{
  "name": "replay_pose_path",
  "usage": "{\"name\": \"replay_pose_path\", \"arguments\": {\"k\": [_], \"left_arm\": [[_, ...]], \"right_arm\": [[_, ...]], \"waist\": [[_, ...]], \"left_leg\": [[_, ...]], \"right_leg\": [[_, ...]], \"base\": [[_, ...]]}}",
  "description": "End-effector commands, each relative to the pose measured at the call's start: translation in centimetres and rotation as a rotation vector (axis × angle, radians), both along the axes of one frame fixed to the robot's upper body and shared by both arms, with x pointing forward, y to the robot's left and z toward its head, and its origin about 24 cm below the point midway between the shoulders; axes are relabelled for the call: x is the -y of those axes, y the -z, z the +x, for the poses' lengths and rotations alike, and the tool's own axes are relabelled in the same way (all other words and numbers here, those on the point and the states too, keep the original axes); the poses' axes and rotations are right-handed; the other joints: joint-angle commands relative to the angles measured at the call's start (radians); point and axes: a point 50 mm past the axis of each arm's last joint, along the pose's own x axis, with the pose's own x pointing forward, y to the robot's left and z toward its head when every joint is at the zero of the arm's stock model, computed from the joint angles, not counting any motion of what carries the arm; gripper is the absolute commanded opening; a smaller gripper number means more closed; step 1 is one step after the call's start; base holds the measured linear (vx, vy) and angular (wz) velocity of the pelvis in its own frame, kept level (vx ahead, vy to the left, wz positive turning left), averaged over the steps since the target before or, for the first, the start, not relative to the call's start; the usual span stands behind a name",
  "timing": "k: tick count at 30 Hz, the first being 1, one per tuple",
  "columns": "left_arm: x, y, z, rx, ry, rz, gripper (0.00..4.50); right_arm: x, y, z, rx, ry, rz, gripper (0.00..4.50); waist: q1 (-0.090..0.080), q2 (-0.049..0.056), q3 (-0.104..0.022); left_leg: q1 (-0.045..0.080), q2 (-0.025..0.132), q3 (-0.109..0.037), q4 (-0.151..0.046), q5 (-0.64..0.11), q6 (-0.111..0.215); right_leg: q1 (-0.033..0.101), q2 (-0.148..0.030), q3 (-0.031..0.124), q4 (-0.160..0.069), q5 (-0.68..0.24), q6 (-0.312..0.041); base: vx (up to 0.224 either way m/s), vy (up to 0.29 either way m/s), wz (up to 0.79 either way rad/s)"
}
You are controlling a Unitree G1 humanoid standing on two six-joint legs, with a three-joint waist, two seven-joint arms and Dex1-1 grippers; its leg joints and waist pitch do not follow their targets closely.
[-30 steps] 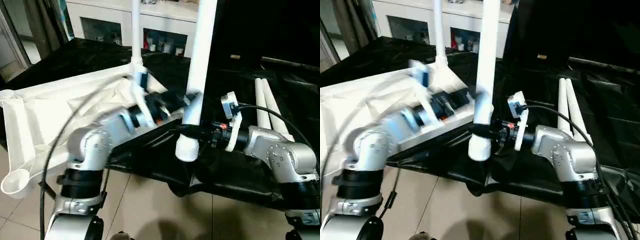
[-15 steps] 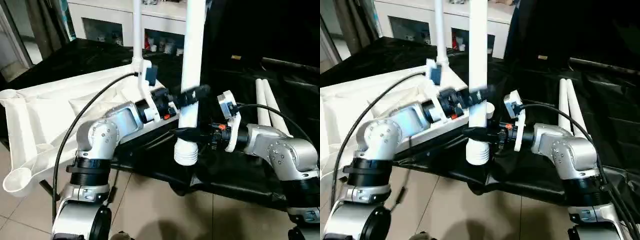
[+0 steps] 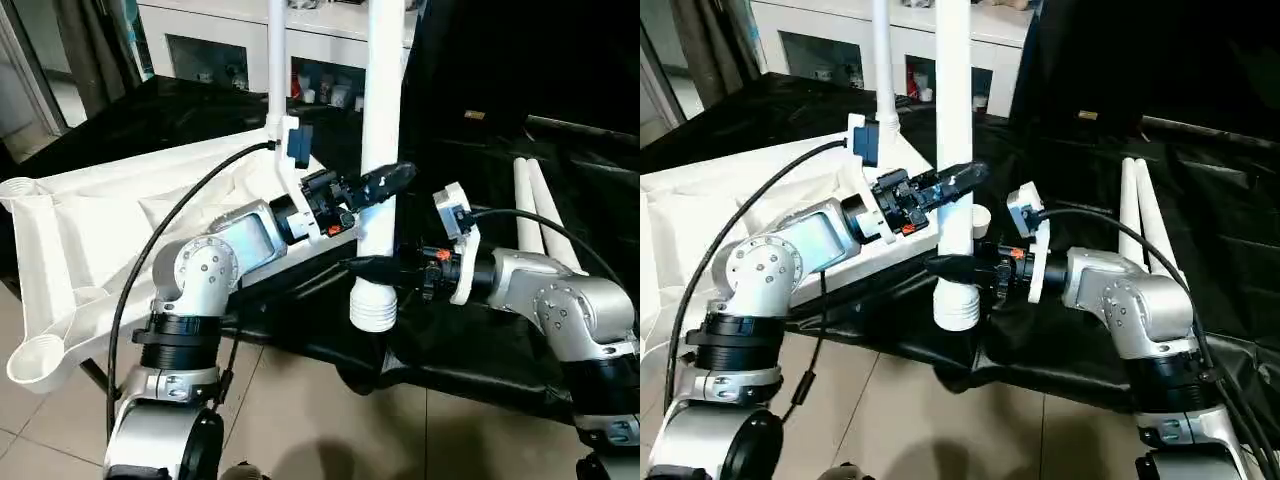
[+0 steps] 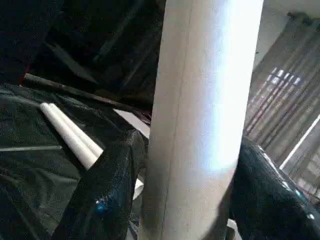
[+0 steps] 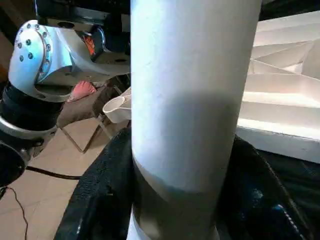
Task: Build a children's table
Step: Rotate table base
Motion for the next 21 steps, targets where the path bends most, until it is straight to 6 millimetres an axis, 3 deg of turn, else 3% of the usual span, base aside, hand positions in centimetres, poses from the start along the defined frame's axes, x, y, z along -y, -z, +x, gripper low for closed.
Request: {"name": "replay_pose_path", "arguments": {"k": [1,5,7,14,17,18,20,21], "left_arm": [[-0.4,-0.6,0.4,0.013,-0.058,0.005,2.31],[-0.7,-0.6,0.6,0.022,-0.105,0.017,2.01],[-0.8,-0.8,0.7,0.040,-0.133,0.034,1.94],[-0.9,-2.4,0.5,0.113,-0.268,0.084,1.86],[-1.1,-2.8,0.9,0.164,-0.406,0.171,1.86],[-1.3,-3.0,1.1,0.191,-0.475,0.217,1.86],[-1.6,-3.3,1.2,0.222,-0.558,0.260,1.85],[-1.6,-3.4,1.2,0.224,-0.565,0.263,1.85]], "right_arm": [[-0.3,-0.9,0.1,0.056,-0.022,0.005,1.87],[-0.5,-0.9,0.2,0.053,-0.016,0.007,1.87],[-0.6,-0.9,0.3,0.046,-0.005,0.008,2.56],[-2.1,-1.0,0.6,0.142,0.076,-0.074,3.03],[-3.4,-0.7,1.7,0.173,0.214,-0.136,3.03],[-4.1,-0.5,2.5,0.180,0.315,-0.179,3.03],[-4.7,-0.1,3.5,0.154,0.420,-0.210,3.03],[-4.8,0.0,3.7,0.143,0.442,-0.215,3.03]], "waist": [[0.002,0.004,-0.068],[0.002,0.003,-0.067],[0.001,0.007,-0.067],[-0.003,0.003,-0.066],[-0.012,0.003,-0.065],[-0.013,-0.003,-0.065],[-0.022,0.003,-0.064],[-0.025,0.000,-0.063]], "left_leg": [[0.015,0.061,-0.022,-0.078,-0.157,-0.012],[0.014,0.060,-0.021,-0.077,-0.155,-0.008],[0.015,0.061,-0.022,-0.078,-0.154,-0.008],[0.014,0.064,-0.025,-0.081,-0.156,-0.029],[0.015,0.061,-0.025,-0.085,-0.172,-0.038],[0.015,0.062,-0.027,-0.086,-0.166,-0.043],[0.019,0.061,-0.026,-0.089,-0.179,-0.059],[0.019,0.060,-0.025,-0.090,-0.183,-0.059]], "right_leg": [[0.057,-0.104,0.063,-0.088,-0.233,-0.124],[0.057,-0.104,0.064,-0.089,-0.238,-0.122],[0.056,-0.103,0.063,-0.090,-0.236,-0.120],[0.055,-0.103,0.064,-0.085,-0.218,-0.115],[0.052,-0.101,0.064,-0.089,-0.251,-0.097],[0.053,-0.102,0.064,-0.087,-0.249,-0.094],[0.049,-0.103,0.066,-0.089,-0.269,-0.090],[0.049,-0.102,0.066,-0.090,-0.271,-0.089]], "base": [[0.000,0.000,0.00],[0.000,0.000,0.00],[0.000,0.000,0.00],[0.000,0.000,0.00],[0.000,0.000,0.00],[0.000,0.000,0.00],[0.000,0.000,0.00],[0.000,0.000,0.00]]}}
